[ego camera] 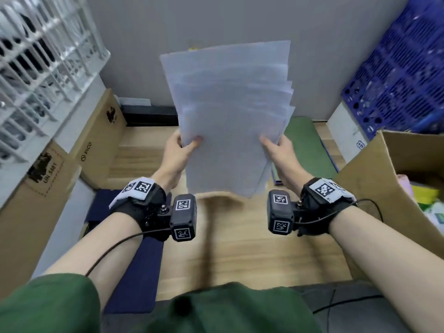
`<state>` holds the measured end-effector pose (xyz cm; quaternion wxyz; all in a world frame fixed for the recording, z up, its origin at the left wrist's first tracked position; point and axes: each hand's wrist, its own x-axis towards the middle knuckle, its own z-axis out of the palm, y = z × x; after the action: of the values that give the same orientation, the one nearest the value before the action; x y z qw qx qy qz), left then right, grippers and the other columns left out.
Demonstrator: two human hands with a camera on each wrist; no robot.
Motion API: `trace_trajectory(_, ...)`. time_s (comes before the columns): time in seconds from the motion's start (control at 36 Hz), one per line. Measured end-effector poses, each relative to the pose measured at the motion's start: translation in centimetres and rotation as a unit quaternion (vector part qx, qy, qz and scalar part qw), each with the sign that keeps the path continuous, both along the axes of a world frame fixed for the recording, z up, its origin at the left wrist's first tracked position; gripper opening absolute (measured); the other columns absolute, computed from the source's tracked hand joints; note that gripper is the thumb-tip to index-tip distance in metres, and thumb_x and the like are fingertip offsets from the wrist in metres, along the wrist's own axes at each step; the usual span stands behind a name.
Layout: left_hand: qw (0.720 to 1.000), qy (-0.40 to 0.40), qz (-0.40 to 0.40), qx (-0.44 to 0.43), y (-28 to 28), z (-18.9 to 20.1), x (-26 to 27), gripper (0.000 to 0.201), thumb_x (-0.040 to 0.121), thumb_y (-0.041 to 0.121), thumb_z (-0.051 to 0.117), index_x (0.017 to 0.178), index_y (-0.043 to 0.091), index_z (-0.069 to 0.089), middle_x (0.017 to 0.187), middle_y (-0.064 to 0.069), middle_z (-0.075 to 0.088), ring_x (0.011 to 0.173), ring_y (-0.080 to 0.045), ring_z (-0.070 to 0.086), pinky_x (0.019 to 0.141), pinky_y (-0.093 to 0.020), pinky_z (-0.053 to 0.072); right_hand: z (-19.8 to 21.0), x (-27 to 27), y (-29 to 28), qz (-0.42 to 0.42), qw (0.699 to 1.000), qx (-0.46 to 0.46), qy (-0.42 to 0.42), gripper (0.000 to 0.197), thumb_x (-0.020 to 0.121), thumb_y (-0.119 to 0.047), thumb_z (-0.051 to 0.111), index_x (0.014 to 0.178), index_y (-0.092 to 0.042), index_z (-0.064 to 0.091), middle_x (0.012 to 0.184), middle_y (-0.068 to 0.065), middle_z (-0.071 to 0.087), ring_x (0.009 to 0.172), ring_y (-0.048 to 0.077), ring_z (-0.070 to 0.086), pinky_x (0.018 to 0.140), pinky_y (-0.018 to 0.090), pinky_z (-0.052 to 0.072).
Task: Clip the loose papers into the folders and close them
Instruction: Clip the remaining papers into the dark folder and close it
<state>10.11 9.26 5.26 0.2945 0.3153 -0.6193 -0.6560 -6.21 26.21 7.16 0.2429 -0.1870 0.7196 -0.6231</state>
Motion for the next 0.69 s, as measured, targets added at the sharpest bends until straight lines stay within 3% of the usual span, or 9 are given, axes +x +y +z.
trace_trajectory(0.06, 1.000, 0.003, -0.017, 0.000, 0.5, -0.5, 0.5, 0.035, 0.077, 0.016, 0.075, 0.108, 0.023, 0.061, 0.099, 0.008, 0.072, 0.087, -0.003, 0.067, 0.073, -0.019, 0.053, -0.7, 0.5, 0.8, 0.030, 0.999, 0.019, -0.012, 0.030, 0.089, -0.008, 0.057, 0.117, -0.019, 0.057, 0.104, -0.010, 0.068, 0.094, 0.005, 0.064, 0.086, 0.024, 0.051)
trace_trajectory(0.11, 0.999, -0.019, -0.038, 0.008, 1.2, -1.5, 1.2, 0.042, 0.071, 0.017, 0.074, 0.110, 0.024, 0.061, 0.099, 0.011, 0.070, 0.089, -0.004, 0.065, 0.075, -0.021, 0.052, -1.8, 1.2, 1.9, 0.059, 0.996, 0.064, -0.027, 0.034, 0.088, -0.001, 0.052, 0.117, -0.018, 0.056, 0.106, -0.005, 0.066, 0.099, 0.011, 0.062, 0.081, 0.023, 0.049)
trace_trajectory(0.19, 0.996, -0.062, -0.057, 0.025, 2.4, -3.2, 2.0, 0.037, 0.074, 0.012, 0.072, 0.105, 0.026, 0.060, 0.097, 0.012, 0.067, 0.088, -0.005, 0.061, 0.070, -0.022, 0.048, -3.8, 2.1, 3.5, 0.075, 0.985, 0.139, -0.064, 0.034, 0.094, -0.008, 0.048, 0.129, -0.011, 0.051, 0.117, 0.003, 0.059, 0.106, 0.015, 0.051, 0.075, 0.021, 0.041)
trace_trajectory(0.28, 0.994, -0.087, -0.055, 0.034, 3.0, -4.2, 2.1, 0.027, 0.083, 0.007, 0.068, 0.100, 0.028, 0.062, 0.096, 0.009, 0.066, 0.089, -0.009, 0.060, 0.069, -0.025, 0.047, -4.7, 2.7, 4.1, 0.067, 0.980, 0.171, -0.070, 0.039, 0.099, -0.018, 0.045, 0.137, -0.009, 0.046, 0.122, 0.000, 0.052, 0.110, 0.014, 0.045, 0.088, 0.024, 0.031)
trace_trajectory(0.39, 0.996, -0.075, -0.037, 0.044, 3.0, -2.9, 1.1, 0.022, 0.084, 0.009, 0.066, 0.099, 0.025, 0.063, 0.095, 0.007, 0.068, 0.088, -0.012, 0.063, 0.072, -0.026, 0.050, -3.3, 2.7, 3.0, 0.062, 0.989, 0.130, -0.028, 0.038, 0.100, -0.017, 0.040, 0.137, -0.008, 0.047, 0.123, 0.001, 0.058, 0.114, 0.016, 0.054, 0.089, 0.024, 0.041)
trace_trajectory(0.5, 0.996, -0.004, -0.019, 0.087, 2.7, 0.3, 0.0, 0.025, 0.071, 0.012, 0.073, 0.096, 0.017, 0.067, 0.081, 0.006, 0.074, 0.071, -0.010, 0.069, 0.066, -0.025, 0.055, -0.5, 2.1, 1.3, 0.013, 0.997, 0.078, -0.024, 0.033, 0.097, -0.023, 0.046, 0.126, -0.010, 0.056, 0.117, 0.004, 0.065, 0.111, 0.023, 0.062, 0.098, 0.040, 0.049)
trace_trajectory(0.61, 0.995, 0.040, -0.026, 0.091, 2.4, 1.5, 0.4, 0.030, 0.066, 0.013, 0.074, 0.095, 0.017, 0.067, 0.083, 0.006, 0.076, 0.074, -0.012, 0.071, 0.067, -0.026, 0.057, 0.8, 2.1, 1.4, 0.003, 0.998, 0.019, -0.064, 0.031, 0.096, -0.029, 0.051, 0.123, -0.017, 0.057, 0.119, -0.001, 0.066, 0.109, 0.017, 0.064, 0.095, 0.034, 0.050)
trace_trajectory(0.69, 0.997, 0.022, -0.037, 0.064, 2.4, 0.3, 1.7, 0.039, 0.067, 0.013, 0.076, 0.104, 0.015, 0.065, 0.094, 0.004, 0.075, 0.083, -0.013, 0.071, 0.070, -0.026, 0.056, -0.4, 2.7, 2.7, 0.019, 0.996, 0.038, -0.075, 0.022, 0.095, -0.023, 0.053, 0.116, -0.020, 0.059, 0.115, 0.000, 0.067, 0.104, 0.017, 0.065, 0.090, 0.032, 0.051)
